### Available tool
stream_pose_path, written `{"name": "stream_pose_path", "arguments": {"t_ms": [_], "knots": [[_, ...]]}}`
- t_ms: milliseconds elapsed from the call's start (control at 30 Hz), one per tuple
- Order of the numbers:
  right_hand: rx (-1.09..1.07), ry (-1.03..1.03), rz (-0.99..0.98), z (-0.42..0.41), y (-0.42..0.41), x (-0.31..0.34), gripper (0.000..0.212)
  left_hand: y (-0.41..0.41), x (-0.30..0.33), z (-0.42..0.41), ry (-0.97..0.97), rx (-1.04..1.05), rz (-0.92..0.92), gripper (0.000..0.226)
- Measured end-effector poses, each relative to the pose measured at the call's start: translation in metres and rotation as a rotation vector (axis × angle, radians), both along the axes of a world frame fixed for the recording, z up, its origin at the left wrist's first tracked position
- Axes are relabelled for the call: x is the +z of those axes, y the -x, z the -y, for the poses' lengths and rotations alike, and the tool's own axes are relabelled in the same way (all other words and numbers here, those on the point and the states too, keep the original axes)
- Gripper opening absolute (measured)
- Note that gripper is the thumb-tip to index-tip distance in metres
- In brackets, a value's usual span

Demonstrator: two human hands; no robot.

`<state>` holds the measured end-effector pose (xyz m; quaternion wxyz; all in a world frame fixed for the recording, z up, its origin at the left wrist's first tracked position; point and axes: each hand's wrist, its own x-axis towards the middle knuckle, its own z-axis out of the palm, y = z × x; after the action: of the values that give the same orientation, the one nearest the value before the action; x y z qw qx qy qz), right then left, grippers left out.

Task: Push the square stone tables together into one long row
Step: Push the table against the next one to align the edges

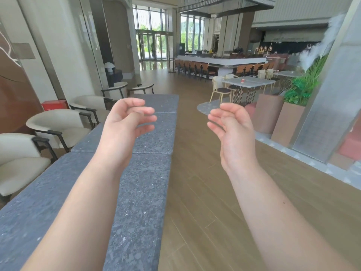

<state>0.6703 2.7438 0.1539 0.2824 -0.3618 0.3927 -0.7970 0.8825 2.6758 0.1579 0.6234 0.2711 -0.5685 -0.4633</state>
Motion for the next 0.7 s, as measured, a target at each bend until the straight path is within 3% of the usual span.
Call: {"name": "stream_pose_path", "arguments": {"t_ms": [400,700], "knots": [[0.086,-0.047,0.055,0.141,0.162,-0.029,0.028,0.171,-0.039,0.124,-0.041,0.014,0.067,0.020],[0.125,-0.105,0.010,0.366,0.238,-0.057,0.029,0.240,-0.069,0.344,-0.131,0.095,0.014,0.018]]}}
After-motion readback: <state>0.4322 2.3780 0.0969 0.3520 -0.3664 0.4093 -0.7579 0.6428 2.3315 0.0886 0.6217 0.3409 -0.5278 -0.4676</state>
